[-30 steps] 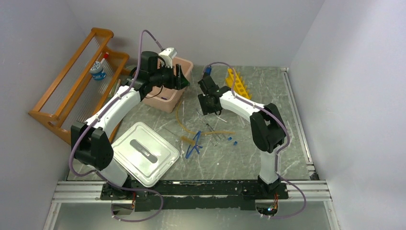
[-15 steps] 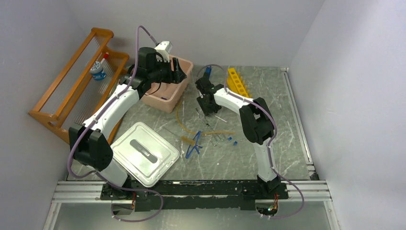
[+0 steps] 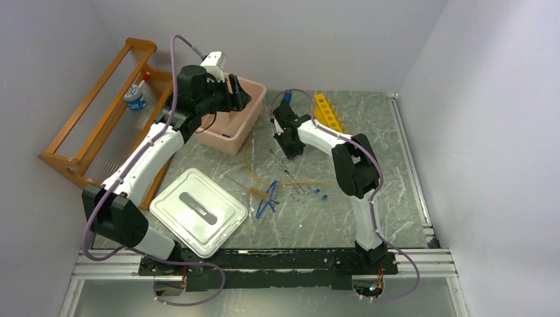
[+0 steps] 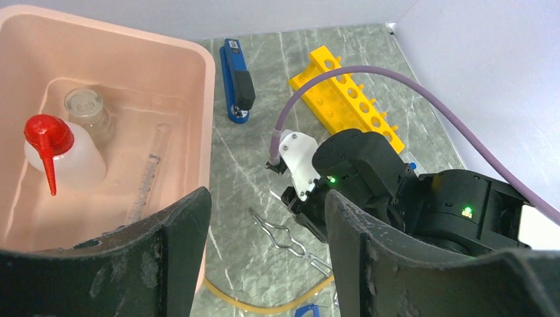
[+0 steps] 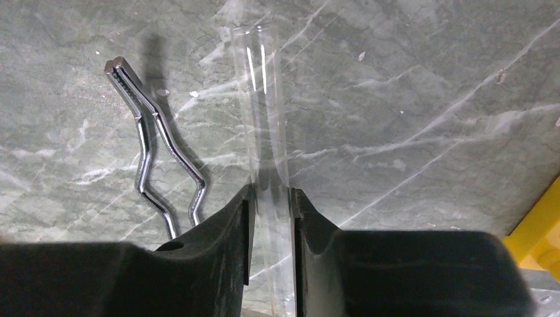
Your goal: Organize the chemistry lab equipment
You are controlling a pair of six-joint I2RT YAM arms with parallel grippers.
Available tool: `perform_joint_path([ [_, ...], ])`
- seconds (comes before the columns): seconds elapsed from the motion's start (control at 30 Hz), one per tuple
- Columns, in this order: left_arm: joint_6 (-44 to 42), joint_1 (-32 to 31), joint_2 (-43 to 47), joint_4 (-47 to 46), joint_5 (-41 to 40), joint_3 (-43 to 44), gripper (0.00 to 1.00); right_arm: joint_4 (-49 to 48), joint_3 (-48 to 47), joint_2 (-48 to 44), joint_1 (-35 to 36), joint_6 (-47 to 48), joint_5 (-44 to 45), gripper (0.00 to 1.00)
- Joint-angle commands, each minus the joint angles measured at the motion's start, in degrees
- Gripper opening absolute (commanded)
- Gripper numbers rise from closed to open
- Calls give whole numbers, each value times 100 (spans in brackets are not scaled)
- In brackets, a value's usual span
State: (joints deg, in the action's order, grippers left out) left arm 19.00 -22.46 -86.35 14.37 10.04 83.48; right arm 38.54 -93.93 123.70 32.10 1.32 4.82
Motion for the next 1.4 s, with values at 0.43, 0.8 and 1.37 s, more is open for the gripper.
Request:
perform_joint_path([
  [0.43,1278,-305,335,-1167,1107,-1306,77,-2270,1556,-2747,-135,-1898,-918,17],
  [0.8,2016,-817,578,-3180,1880,-2477,78,-3706,2075,-3966,-483,-3524,-2071,17],
  [1.37,1949,-1181,193,-3731,1722,-2401,29,-3677,2095,-4005,-511,-3818,-3080,20],
])
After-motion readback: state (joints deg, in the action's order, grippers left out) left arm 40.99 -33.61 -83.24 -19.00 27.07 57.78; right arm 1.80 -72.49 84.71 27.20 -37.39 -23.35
